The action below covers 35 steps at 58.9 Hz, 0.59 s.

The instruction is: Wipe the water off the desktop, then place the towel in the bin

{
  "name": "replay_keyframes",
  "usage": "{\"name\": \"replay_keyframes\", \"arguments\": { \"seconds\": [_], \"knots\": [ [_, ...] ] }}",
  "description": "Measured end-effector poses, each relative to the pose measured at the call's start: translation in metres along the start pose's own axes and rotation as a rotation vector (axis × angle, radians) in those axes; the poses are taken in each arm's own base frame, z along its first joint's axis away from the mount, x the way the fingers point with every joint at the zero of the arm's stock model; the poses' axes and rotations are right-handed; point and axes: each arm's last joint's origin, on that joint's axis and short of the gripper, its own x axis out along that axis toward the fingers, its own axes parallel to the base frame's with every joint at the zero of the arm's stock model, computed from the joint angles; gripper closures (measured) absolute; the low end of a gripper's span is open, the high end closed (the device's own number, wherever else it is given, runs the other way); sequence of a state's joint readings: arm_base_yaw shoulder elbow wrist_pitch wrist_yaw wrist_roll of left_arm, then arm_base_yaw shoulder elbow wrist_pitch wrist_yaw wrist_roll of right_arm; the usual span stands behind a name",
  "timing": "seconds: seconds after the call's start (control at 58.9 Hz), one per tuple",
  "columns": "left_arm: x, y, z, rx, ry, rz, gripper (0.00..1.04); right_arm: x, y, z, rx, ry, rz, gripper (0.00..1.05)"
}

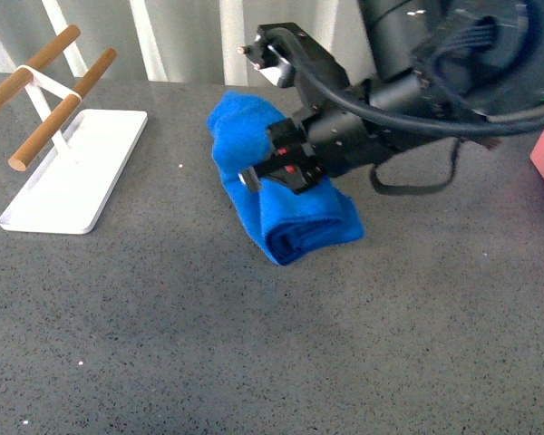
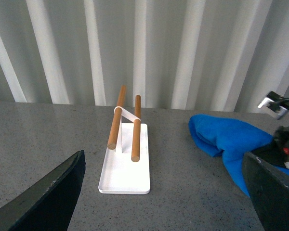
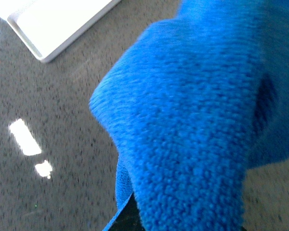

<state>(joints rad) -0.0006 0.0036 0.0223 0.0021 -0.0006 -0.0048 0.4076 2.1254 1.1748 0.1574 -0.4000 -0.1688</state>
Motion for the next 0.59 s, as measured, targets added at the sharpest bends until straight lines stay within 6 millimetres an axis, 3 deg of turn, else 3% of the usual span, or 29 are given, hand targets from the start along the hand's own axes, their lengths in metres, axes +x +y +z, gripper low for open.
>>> {"name": "replay_keyframes", "arguments": {
  "seconds": [0.204,0.594],
  "knots": [
    [0.0,0.0,0.0,0.0,0.0,0.0,0.07,-0.042,-0.001,-0.05,0.048,0.056,-0.033,1.0],
    [0.0,0.0,0.0,0.0,0.0,0.0,0.07,-0.105,0.005,-0.076,0.016,0.028,-0.055,1.0]
  ]
}}
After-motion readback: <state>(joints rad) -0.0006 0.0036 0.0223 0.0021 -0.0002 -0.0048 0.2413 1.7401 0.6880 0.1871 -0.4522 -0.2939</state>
